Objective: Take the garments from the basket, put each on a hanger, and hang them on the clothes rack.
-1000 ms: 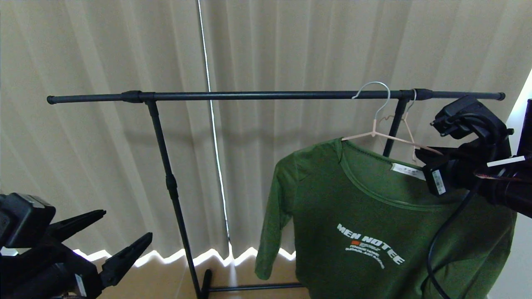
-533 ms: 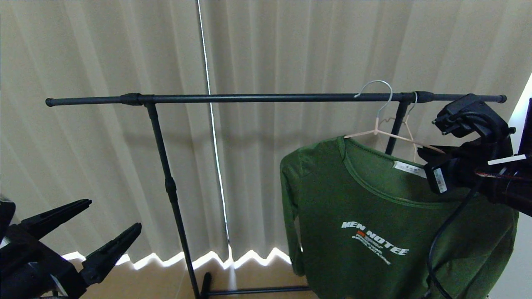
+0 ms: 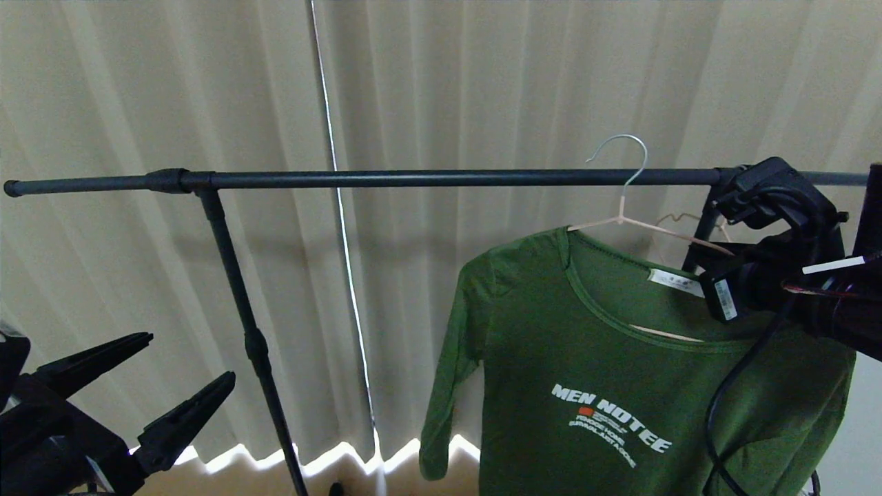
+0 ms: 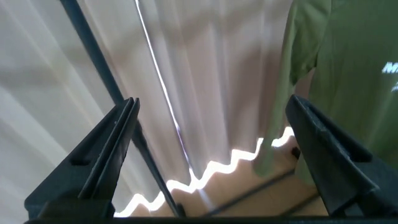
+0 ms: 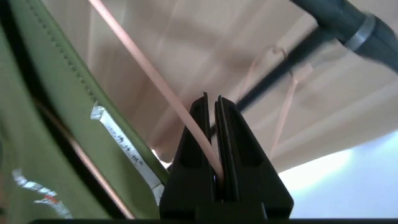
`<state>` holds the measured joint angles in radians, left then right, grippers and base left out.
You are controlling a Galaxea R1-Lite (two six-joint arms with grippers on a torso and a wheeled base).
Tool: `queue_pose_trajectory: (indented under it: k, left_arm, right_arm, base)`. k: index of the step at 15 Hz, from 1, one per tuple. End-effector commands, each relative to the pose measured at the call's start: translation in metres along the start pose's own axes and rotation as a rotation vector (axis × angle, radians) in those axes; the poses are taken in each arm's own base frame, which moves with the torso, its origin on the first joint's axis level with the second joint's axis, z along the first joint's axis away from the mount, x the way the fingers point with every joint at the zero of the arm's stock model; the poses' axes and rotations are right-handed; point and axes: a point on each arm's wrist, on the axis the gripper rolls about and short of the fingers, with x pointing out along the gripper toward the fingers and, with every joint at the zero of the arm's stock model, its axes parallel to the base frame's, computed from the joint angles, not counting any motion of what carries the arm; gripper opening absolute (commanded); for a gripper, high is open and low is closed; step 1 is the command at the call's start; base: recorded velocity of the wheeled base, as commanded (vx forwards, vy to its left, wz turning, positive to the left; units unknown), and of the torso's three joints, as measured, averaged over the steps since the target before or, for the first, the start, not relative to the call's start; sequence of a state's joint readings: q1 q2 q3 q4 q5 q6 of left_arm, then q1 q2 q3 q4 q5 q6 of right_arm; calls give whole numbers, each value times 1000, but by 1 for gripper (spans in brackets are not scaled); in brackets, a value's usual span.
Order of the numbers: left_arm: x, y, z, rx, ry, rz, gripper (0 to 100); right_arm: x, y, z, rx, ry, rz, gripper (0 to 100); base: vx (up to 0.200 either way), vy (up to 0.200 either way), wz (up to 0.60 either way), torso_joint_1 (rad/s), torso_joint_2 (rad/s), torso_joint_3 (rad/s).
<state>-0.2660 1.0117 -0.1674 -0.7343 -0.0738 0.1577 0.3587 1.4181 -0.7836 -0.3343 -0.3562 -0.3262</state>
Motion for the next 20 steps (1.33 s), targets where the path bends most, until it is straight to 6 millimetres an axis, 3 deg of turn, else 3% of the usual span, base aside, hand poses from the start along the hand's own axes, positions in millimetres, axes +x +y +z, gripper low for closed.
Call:
queue_pose_trajectory:
  k: [1, 5, 12, 16, 20]
  left_arm:
    - [0, 0, 0, 1, -1, -1, 100]
    - [0, 0, 1, 2, -6, 0, 100]
    - [0, 0, 1, 2, -5, 2, 100]
    - [-1, 0, 0, 4, -2, 1, 100]
    - [-1, 0, 0, 4, -1, -1, 100]
  right_arm:
    - [6, 3, 0, -3, 9, 5, 0]
    - [11, 13, 4, -17, 7, 35, 0]
    - [53, 43, 20, -46, 33, 34, 0]
    - [68, 59, 14, -75, 76, 42, 0]
    - [67, 67, 14, -88, 76, 61, 0]
  base:
    - [200, 0, 0, 2, -2, 2]
    - [50, 0, 0, 1, 1, 1]
    - [0, 0, 0, 0, 0, 0]
    - [0, 0, 0, 0, 0, 0]
    - [0, 0, 0, 0, 0, 0]
